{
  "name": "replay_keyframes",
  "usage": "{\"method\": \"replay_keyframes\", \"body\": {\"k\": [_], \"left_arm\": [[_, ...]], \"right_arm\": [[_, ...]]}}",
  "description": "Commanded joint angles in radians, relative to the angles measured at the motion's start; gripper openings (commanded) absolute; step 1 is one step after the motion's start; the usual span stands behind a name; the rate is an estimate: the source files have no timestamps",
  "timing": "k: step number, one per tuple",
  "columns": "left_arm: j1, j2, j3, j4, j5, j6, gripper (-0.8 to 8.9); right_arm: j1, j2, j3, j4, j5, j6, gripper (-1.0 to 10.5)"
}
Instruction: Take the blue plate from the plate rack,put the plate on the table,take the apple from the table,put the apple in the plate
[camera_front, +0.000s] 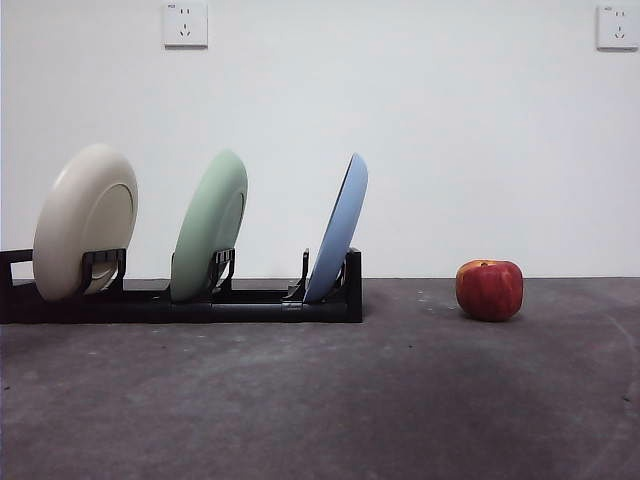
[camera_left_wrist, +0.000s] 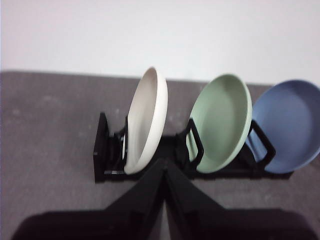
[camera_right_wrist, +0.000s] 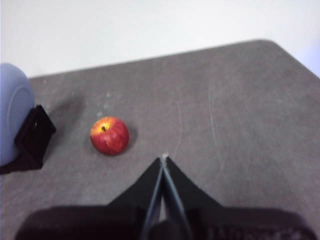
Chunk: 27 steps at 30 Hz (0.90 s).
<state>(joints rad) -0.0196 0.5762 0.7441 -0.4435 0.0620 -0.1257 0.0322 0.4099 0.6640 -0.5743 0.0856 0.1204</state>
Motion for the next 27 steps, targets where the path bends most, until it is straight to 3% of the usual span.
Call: {"method": "replay_keyframes", "body": {"k": [1, 9, 12, 19, 22, 27], "left_arm": [[0.001, 0.077, 0.117, -0.091, -0.002, -0.01, -0.04], [0.001, 0.317, 0.38, -0.262, 0.006, -0.011, -0.04], [0.001, 0.391, 0.448, -0.275, 0.094, -0.01, -0.04], [-0.026, 0.64, 0.66, -0.33, 0.381, -0.025, -0.05], [-0.103, 0.802, 0.809, -0.39, 0.398, -0.024, -0.05], [-0.237, 1.043, 1.037, -0.427, 0.399, -0.021, -0.05]], "right_arm": [[0.0, 0.069, 0.089, -0.058, -0.001, 0.011, 0.0], [0.0, 0.252, 0.247, -0.163, -0.001, 0.012, 0.0], [0.0, 0.307, 0.272, -0.208, -0.014, 0.021, 0.0], [0.0, 0.433, 0.321, -0.287, -0.215, 0.028, 0.0], [0.0, 0.474, 0.322, -0.287, -0.301, 0.028, 0.0], [0.0, 0.505, 0.323, -0.287, -0.328, 0.038, 0.0]]}}
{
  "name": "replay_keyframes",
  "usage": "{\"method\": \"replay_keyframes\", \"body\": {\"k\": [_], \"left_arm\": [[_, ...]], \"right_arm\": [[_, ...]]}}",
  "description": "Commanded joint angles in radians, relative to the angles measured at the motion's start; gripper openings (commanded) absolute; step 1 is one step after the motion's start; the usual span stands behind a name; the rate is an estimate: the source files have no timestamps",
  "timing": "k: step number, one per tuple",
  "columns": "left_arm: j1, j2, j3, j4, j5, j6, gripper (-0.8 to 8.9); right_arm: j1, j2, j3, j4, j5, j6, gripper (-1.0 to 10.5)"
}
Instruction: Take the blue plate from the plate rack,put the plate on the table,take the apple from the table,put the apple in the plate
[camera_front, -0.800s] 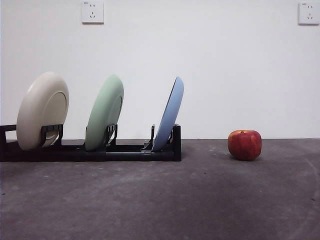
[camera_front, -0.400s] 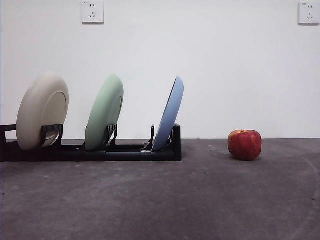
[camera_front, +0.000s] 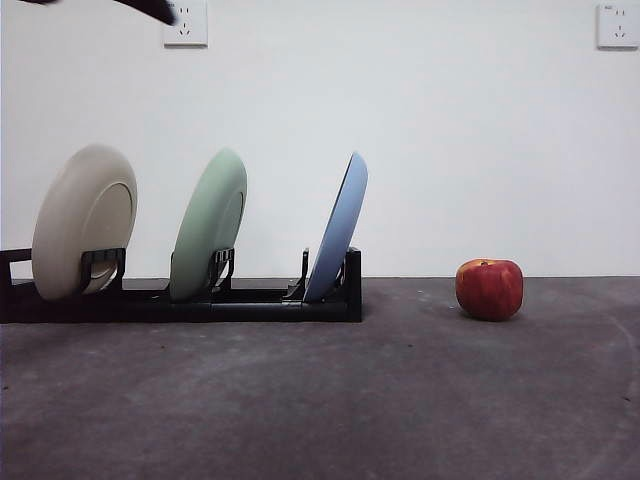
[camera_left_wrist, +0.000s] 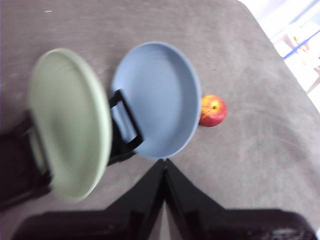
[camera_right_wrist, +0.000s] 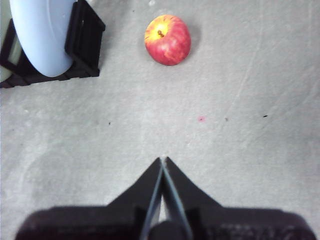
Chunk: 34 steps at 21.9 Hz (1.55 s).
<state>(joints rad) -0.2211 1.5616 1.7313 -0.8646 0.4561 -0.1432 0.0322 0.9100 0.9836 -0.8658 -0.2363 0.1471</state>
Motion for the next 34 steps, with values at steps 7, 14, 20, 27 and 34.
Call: {"method": "replay_keyframes", "body": {"k": [7, 14, 20, 27, 34], "left_arm": [[-0.169, 0.344, 0.309, -0.012, 0.016, -0.012, -0.05], [-0.218, 0.536, 0.404, 0.027, 0.023, -0.047, 0.11], [-0.225, 0.583, 0.404, 0.056, 0.022, -0.055, 2.53], [-0.29, 0.599, 0.404, 0.103, -0.118, -0.043, 2.51], [-0.302, 0.621, 0.404, 0.105, -0.195, -0.048, 1.69]], "right_arm": [[0.0, 0.04, 0.003, 0.006, -0.045, 0.04, 0.0], [0.001, 0.081, 0.003, 0.007, -0.05, 0.045, 0.0], [0.001, 0.082, 0.003, 0.005, -0.053, 0.045, 0.0], [0.001, 0.082, 0.003, -0.002, -0.053, 0.045, 0.0], [0.001, 0.082, 0.003, -0.027, -0.052, 0.044, 0.0]]}}
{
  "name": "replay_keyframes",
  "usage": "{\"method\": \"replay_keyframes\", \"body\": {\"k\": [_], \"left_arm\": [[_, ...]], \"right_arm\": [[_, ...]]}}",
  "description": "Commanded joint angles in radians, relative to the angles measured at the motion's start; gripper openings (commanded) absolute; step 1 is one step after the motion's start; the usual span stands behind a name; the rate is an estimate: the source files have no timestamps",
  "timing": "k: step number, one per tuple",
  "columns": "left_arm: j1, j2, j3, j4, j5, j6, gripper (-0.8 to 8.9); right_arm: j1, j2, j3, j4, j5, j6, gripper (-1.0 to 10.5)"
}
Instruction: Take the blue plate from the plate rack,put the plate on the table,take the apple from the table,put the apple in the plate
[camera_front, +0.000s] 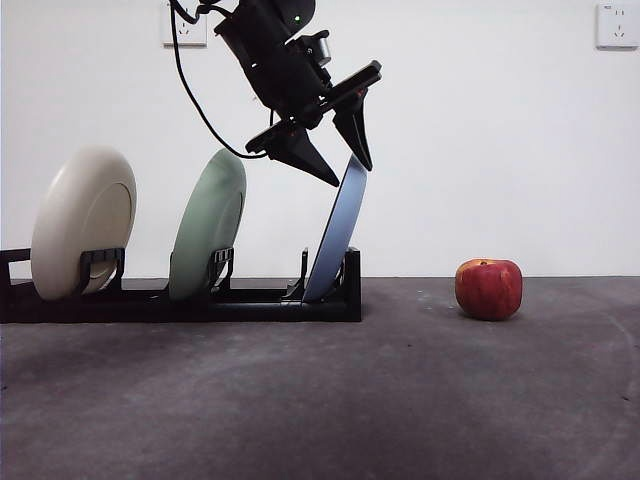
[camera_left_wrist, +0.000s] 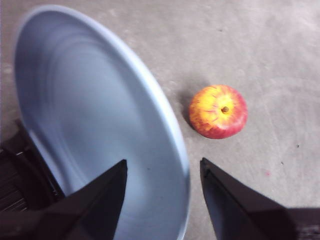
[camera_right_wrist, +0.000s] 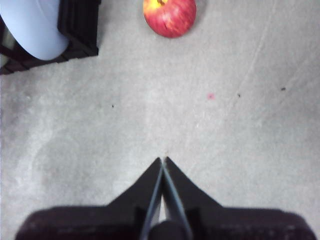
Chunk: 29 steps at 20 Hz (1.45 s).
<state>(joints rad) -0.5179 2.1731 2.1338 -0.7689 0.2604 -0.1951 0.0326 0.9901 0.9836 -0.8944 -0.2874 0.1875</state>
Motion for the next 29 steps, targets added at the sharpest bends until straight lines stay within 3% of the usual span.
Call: {"method": "replay_keyframes", "body": {"k": [1, 4, 6, 21, 24, 29], "left_arm": [[-0.005, 0.01, 0.002, 0.009, 0.001, 0.008, 1.02], [-0.005, 0.01, 0.002, 0.011, 0.002, 0.016, 0.68], [-0.005, 0.01, 0.002, 0.014, 0.003, 0.016, -0.12], [-0.007, -0.1, 0.1, -0.042, 0.039, -0.011, -0.09], [-0.008, -0.176, 0.106, -0.065, 0.13, -0.011, -0.08], [-0.058, -0.297, 0.106, -0.222, 0.165, 0.107, -0.09]], "right_arm": [[0.001, 0.002, 0.003, 0.003, -0.001, 0.003, 0.0], [0.001, 0.002, 0.003, 0.003, -0.001, 0.003, 0.0], [0.001, 0.002, 0.003, 0.003, -0.001, 0.003, 0.0], [0.001, 0.002, 0.003, 0.004, 0.0, -0.006, 0.0], [0.001, 0.002, 0.003, 0.003, 0.0, -0.005, 0.0], [0.001, 0.002, 0.003, 0.003, 0.0, -0.006, 0.0]]}}
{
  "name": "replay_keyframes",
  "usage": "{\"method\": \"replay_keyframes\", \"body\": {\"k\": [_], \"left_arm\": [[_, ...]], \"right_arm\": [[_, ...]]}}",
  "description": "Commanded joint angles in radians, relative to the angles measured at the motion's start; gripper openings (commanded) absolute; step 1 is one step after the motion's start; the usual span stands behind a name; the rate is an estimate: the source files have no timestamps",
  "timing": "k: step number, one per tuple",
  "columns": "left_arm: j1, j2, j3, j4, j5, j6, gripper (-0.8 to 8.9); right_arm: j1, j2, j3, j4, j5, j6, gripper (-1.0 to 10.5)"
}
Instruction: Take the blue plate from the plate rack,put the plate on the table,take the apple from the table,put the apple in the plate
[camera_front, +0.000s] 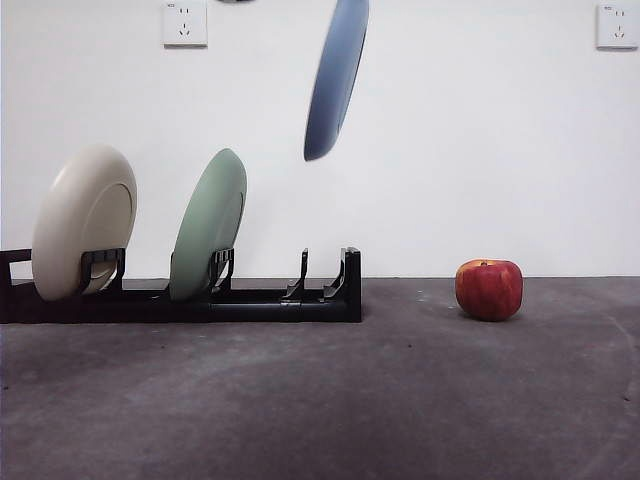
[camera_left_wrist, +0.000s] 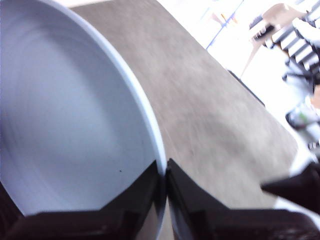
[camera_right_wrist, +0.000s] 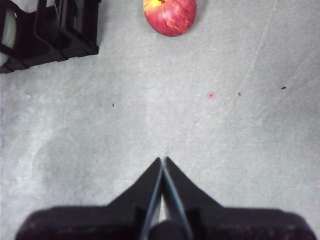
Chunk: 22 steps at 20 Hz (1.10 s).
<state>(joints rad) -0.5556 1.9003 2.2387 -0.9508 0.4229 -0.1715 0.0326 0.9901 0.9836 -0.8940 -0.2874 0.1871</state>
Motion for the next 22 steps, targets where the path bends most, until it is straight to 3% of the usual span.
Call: {"method": "replay_keyframes", "body": {"k": [1, 4, 6, 9, 12, 17, 22], "left_arm": [[-0.034, -0.045, 0.001, -0.081, 0.0, 0.113, -0.09], [-0.083, -0.095, 0.001, -0.209, -0.033, 0.19, -0.09], [-0.121, -0.111, 0.001, -0.289, -0.142, 0.234, -0.09], [-0.175, -0.111, -0.006, -0.367, -0.29, 0.235, -0.09], [-0.255, -0.129, -0.068, -0.367, -0.325, 0.225, -0.09], [-0.384, -0.198, -0.348, -0.341, -0.6, 0.196, -0.09], [-0.423, -0.233, -0.698, -0.15, -0.609, 0.148, -0.09]], "right_arm": [[0.001, 0.002, 0.003, 0.003, 0.0, -0.005, 0.0], [0.001, 0.002, 0.003, 0.003, 0.0, -0.005, 0.0], [0.001, 0.002, 0.003, 0.0, 0.0, -0.003, 0.0], [0.001, 0.002, 0.003, -0.002, -0.001, -0.003, 0.0], [0.001, 0.002, 0.003, -0.019, 0.0, -0.004, 0.0], [0.001, 0.002, 0.003, -0.031, 0.0, -0.009, 0.0], [0.001, 0.002, 0.003, 0.003, 0.0, -0.011, 0.0]]}}
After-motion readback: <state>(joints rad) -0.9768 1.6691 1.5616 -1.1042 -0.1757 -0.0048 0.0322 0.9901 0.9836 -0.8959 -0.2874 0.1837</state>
